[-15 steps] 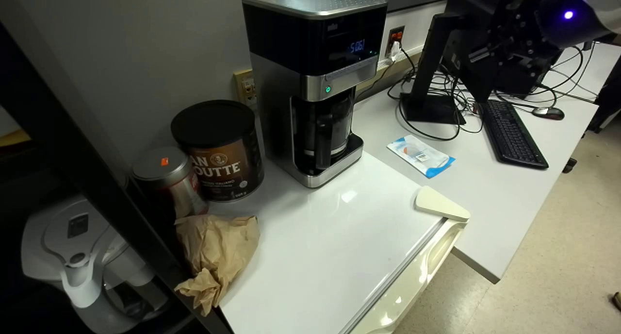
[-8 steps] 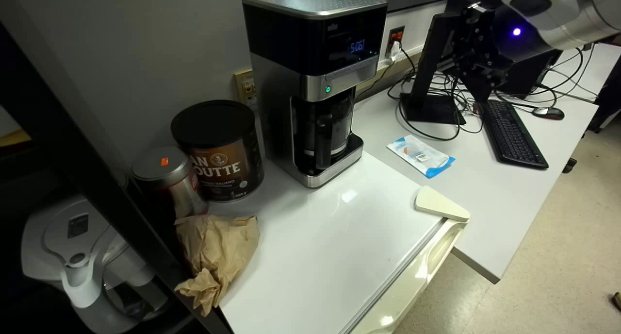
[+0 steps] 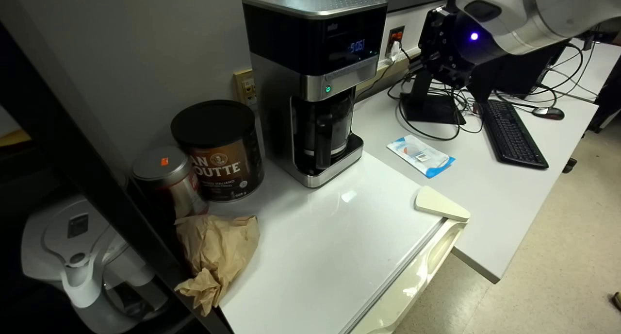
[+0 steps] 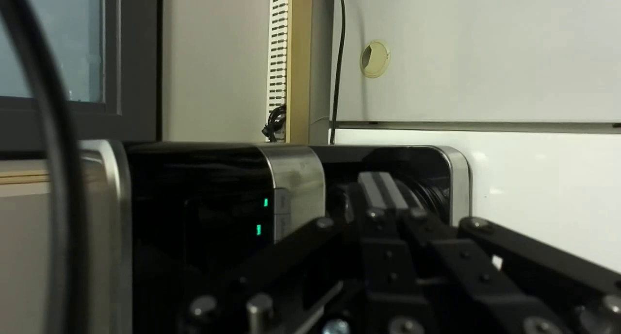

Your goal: Press a button on the coffeemaker

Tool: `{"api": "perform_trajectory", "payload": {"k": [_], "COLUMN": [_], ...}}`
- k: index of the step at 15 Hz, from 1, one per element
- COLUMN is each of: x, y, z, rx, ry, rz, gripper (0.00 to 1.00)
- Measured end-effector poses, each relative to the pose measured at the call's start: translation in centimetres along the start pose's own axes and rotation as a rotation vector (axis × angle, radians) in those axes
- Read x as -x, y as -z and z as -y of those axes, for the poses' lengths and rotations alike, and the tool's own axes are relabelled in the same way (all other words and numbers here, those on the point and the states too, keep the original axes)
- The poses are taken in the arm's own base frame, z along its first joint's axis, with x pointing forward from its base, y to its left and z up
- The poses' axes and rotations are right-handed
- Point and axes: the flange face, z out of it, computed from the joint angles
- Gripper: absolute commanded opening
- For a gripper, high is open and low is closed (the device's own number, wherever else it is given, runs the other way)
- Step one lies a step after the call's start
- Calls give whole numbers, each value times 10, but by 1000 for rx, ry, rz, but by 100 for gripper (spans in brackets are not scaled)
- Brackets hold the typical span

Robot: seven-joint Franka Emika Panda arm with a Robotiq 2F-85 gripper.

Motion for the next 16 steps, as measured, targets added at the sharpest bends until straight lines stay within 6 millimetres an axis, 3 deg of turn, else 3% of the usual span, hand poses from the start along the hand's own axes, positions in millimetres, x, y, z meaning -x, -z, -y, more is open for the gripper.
{"api": "perform_trajectory", "payload": {"k": [16], "x": [-28], "y": [-32], "z": [-29], "rx": [7], "ry": [32], "rz": [-23], "gripper": [1]}}
